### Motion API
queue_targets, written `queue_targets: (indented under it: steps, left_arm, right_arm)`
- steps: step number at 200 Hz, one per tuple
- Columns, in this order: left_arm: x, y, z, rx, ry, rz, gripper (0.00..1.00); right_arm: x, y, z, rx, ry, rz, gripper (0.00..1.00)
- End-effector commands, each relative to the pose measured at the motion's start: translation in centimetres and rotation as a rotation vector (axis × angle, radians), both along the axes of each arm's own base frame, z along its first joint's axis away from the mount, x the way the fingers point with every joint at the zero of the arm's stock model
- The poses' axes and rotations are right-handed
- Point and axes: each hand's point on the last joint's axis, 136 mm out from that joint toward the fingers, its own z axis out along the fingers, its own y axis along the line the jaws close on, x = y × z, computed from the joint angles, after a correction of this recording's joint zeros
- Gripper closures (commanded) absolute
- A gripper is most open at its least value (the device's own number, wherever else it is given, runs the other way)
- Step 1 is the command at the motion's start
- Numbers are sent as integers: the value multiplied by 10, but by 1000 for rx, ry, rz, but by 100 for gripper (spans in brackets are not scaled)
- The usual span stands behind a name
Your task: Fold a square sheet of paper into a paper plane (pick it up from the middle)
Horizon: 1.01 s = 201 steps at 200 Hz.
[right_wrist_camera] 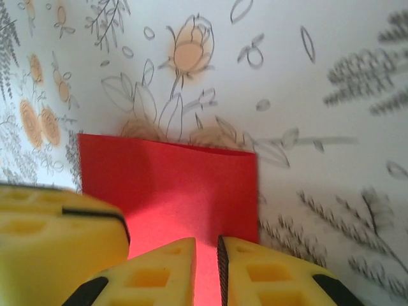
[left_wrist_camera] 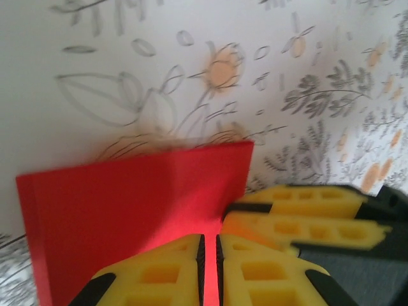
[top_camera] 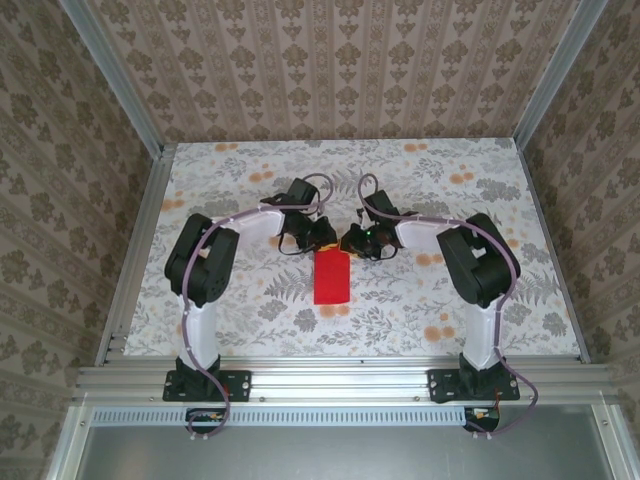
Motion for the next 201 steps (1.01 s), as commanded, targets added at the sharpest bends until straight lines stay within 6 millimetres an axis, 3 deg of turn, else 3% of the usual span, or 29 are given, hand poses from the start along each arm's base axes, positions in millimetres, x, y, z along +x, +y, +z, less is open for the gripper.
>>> queue_targets:
  steps: [1, 30, 60, 103, 132, 158, 201]
  left_arm:
    - [1, 12, 17, 12, -42, 10, 84]
    - [1, 21, 22, 18, -53, 35, 84]
    - [3, 28, 27, 13, -69, 56, 85]
    - [8, 15, 38, -63, -93, 31, 86]
    - [9, -2, 42, -97, -100, -18, 87]
    - [9, -12, 34, -83, -80, -45, 87]
    - [14, -13, 16, -41, -60, -46, 88]
  right_arm:
    - [-4, 7, -13, -37, 26, 62, 81]
    - [-10, 30, -12, 36, 26, 180, 81]
    - [-11, 47, 23, 138, -52, 276, 81]
    - [-10, 26, 60, 139, -134, 225, 79]
    - [-20, 8, 61, 82, -134, 181, 79]
    - [-27, -7, 56, 24, -129, 136, 79]
    - [-32, -10, 50, 19, -106, 110, 79]
